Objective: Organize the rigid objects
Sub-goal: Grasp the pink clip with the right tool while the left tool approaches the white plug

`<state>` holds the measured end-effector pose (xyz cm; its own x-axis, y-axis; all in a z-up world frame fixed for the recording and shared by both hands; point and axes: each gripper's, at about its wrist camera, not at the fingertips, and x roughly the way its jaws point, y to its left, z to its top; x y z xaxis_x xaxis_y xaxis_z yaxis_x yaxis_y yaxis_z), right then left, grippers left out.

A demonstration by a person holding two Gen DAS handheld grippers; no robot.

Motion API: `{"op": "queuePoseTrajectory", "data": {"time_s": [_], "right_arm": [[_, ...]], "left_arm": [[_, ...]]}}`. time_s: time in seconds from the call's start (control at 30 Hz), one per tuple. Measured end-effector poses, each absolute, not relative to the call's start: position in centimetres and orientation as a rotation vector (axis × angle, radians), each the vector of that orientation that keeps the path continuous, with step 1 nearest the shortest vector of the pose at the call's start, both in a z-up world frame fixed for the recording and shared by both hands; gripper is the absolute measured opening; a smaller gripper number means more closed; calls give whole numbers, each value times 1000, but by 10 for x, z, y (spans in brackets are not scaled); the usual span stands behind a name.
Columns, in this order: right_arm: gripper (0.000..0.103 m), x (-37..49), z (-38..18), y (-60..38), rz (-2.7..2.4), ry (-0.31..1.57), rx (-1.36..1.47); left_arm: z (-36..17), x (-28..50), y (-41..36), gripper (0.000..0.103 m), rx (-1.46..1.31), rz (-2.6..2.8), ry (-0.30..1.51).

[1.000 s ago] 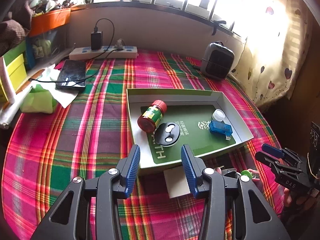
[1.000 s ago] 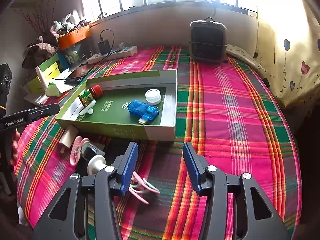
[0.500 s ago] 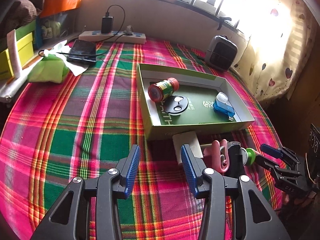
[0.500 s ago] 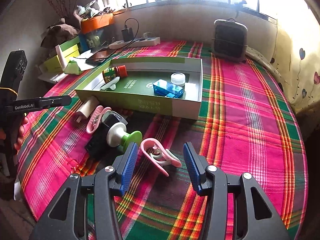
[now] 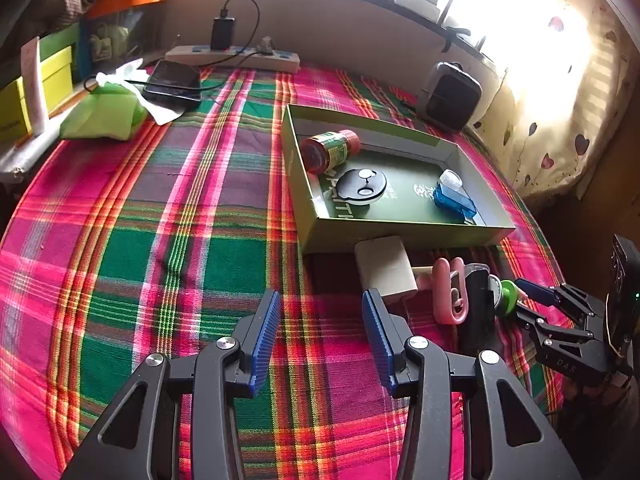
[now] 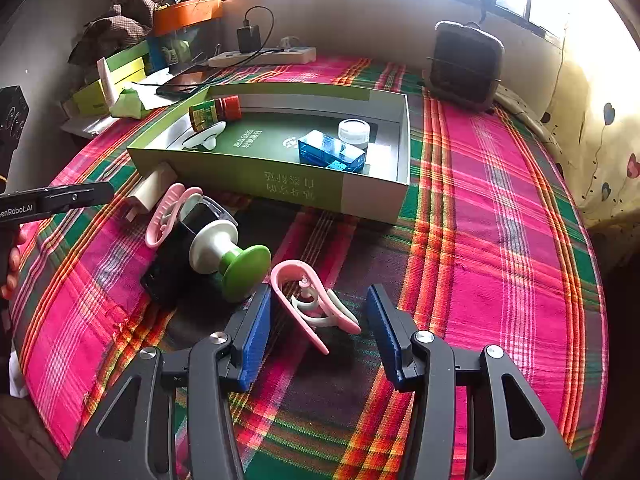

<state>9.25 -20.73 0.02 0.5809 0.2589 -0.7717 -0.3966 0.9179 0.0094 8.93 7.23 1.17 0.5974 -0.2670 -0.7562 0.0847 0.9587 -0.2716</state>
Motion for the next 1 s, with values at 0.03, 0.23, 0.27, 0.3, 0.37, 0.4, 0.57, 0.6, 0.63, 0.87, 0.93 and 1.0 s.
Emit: {"op": "queuePoseTrajectory", "data": {"time_s": [0.03, 0.23, 0.27, 0.3, 0.37, 0.4, 0.57, 0.6, 0.63, 0.87, 0.93, 1.0], "right_arm": [[49, 93, 0, -209, 380, 872, -168], [38, 96, 1, -220, 326, 873, -133], [34, 96, 2, -222, 316, 873, -133], [32, 95, 2, -223, 312, 873, -132], [30, 94, 3, -225, 311, 872, -130], [29, 93, 3, -226, 308, 872, -130], [24, 92, 3, -236, 262, 872, -109], [24, 91, 3, -240, 247, 873, -96], [24, 91, 3, -243, 237, 874, -84], [24, 86, 3, -264, 132, 874, -48], [24, 84, 3, -266, 128, 874, -44], [24, 84, 3, -266, 125, 873, -46]], "left_arm": [[12, 90, 72, 42, -216, -207, 910], [11, 92, 66, 42, -208, -214, 917], [11, 92, 65, 42, -205, -214, 920], [11, 93, 63, 42, -204, -216, 922], [10, 93, 61, 42, -202, -219, 924], [10, 94, 59, 42, -200, -220, 925], [12, 96, 54, 42, -194, -222, 925], [12, 96, 53, 42, -192, -222, 924], [12, 97, 52, 42, -191, -222, 925], [16, 101, 47, 43, -184, -216, 924], [17, 102, 44, 46, -177, -217, 918], [17, 104, 41, 46, -177, -222, 922]]}}
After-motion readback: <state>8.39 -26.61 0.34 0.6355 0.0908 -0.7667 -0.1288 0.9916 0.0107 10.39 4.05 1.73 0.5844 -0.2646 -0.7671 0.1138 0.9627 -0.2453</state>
